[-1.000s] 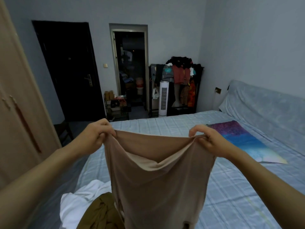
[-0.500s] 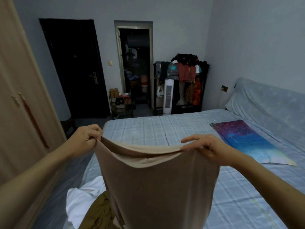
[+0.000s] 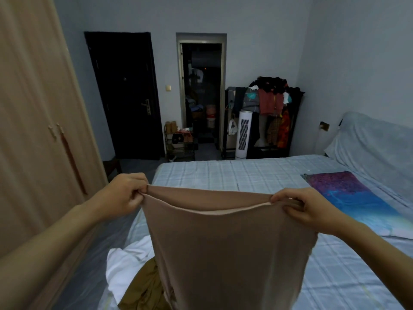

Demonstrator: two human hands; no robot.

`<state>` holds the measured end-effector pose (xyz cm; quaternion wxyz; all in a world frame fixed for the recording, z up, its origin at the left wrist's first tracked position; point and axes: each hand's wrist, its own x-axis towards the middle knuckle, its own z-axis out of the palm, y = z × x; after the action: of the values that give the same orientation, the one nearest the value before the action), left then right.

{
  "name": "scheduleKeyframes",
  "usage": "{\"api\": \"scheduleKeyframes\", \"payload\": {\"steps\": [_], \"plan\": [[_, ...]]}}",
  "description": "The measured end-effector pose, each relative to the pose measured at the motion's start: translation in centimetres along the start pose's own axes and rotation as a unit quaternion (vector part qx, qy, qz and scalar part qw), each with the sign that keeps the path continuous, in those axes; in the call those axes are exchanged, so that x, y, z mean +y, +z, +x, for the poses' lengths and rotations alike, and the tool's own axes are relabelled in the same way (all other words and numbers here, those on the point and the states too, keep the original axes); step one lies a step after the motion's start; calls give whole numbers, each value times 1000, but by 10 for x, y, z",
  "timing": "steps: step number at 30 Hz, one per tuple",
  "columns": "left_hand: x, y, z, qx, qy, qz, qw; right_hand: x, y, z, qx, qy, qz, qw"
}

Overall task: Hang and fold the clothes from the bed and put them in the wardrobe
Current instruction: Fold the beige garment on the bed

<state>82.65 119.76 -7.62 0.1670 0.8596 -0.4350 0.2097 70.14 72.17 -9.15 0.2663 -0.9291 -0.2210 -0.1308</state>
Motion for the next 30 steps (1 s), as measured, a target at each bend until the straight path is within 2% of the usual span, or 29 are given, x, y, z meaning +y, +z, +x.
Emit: {"api": "scheduleKeyframes", "payload": {"steps": [6, 12, 14, 18, 24, 30], "plan": [[-12, -8, -10, 16, -3, 52, 998, -6, 1, 1, -57, 40, -9, 998], [-19, -14, -9, 57, -14, 76, 995, -3, 8, -1, -75, 15, -49, 996], [-18, -17, -5, 70, -12, 82, 994, -2, 9, -2, -51, 10, -61, 997], [-15, -21, 0, 104, -13, 75, 992, 2, 6, -10, 67, 20, -48, 996], [-4, -18, 3, 111, -19, 44, 993, 13, -2, -17, 84, 35, -72, 993], [8, -9, 14, 158, -93, -25, 983, 17, -9, -19, 168, 64, -103, 978]]}}
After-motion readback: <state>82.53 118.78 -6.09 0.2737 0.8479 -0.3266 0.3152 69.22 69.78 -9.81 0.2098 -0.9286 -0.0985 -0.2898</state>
